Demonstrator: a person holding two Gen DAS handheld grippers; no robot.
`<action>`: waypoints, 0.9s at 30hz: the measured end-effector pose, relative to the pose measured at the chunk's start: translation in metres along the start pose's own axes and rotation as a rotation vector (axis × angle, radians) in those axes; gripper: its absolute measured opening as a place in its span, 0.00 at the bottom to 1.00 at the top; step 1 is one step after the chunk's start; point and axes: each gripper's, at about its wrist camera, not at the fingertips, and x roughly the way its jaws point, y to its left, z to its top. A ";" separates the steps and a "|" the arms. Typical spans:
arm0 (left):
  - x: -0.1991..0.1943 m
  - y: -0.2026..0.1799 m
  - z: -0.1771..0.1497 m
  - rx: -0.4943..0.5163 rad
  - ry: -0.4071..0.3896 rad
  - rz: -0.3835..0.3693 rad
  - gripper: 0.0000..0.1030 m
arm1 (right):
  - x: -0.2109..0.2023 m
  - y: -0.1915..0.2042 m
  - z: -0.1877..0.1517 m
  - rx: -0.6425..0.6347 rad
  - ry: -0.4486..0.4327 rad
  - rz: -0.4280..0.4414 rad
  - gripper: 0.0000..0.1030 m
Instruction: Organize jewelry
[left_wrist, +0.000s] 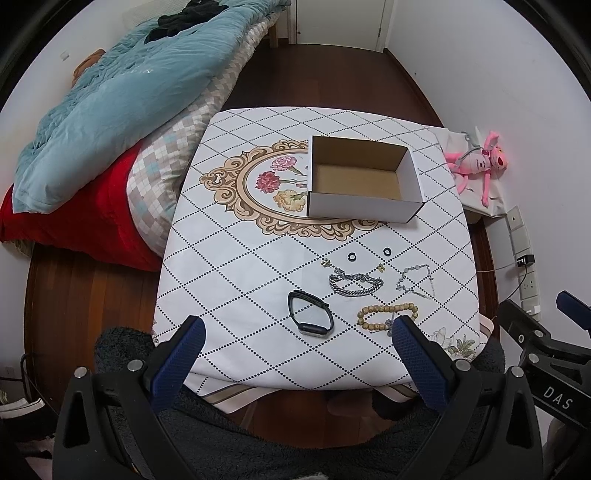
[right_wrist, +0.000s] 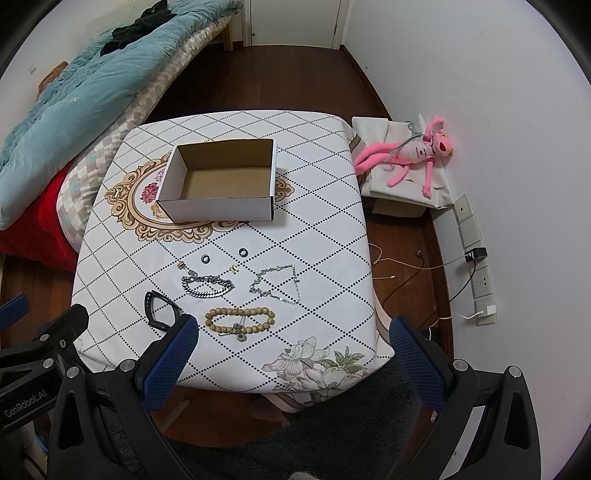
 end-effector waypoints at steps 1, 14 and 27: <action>0.000 0.000 0.000 0.001 -0.002 0.001 1.00 | 0.000 0.000 0.000 0.000 0.000 0.001 1.00; -0.007 0.003 0.003 -0.003 -0.006 -0.003 1.00 | -0.007 0.000 0.003 0.003 -0.011 0.000 1.00; -0.007 0.002 0.003 -0.003 -0.006 -0.003 1.00 | -0.008 -0.001 0.002 0.005 -0.012 -0.001 1.00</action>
